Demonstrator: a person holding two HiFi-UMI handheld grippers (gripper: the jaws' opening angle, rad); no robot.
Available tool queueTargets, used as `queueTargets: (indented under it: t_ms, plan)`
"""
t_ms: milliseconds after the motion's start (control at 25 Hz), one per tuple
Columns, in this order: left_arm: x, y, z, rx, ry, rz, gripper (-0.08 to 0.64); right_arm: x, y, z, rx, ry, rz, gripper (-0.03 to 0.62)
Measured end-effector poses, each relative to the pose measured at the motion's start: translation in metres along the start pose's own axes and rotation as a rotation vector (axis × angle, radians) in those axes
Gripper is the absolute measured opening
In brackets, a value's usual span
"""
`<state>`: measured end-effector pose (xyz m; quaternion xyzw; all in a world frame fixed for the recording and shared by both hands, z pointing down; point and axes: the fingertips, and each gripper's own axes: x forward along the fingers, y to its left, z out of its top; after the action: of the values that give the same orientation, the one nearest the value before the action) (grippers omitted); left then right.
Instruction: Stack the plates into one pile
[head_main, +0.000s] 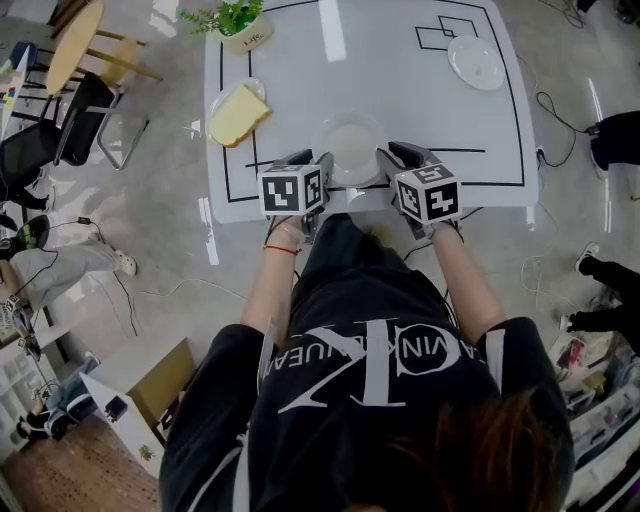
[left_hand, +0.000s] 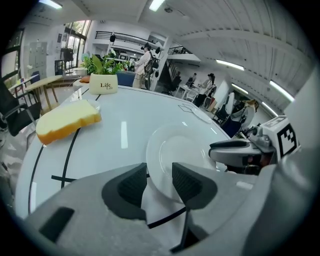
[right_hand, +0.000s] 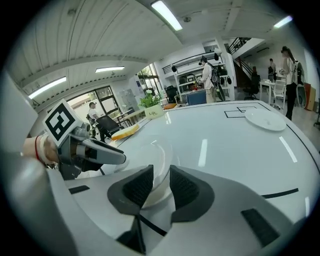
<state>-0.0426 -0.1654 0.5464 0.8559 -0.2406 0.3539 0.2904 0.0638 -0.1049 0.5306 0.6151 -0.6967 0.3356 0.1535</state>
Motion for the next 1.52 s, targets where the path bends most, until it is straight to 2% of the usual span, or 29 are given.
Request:
queueTargets:
  t_ms: [520, 880, 1200, 1520]
  plan:
    - [0.003, -0.007, -0.007, 0.015, 0.014, 0.007, 0.169, 0.0, -0.001, -0.011, -0.109, 0.022, -0.028, 0.11]
    - [-0.008, -0.008, 0.003, 0.014, -0.068, 0.036, 0.169, -0.011, -0.004, -0.013, -0.085, -0.008, -0.015, 0.118]
    - [-0.01, -0.047, 0.006, 0.064, -0.094, -0.011, 0.169, -0.047, -0.023, -0.012, -0.042, -0.085, -0.044, 0.12]
    - [-0.003, -0.108, 0.016, 0.134, -0.108, -0.093, 0.169, -0.105, -0.061, -0.018, 0.019, -0.172, -0.119, 0.12]
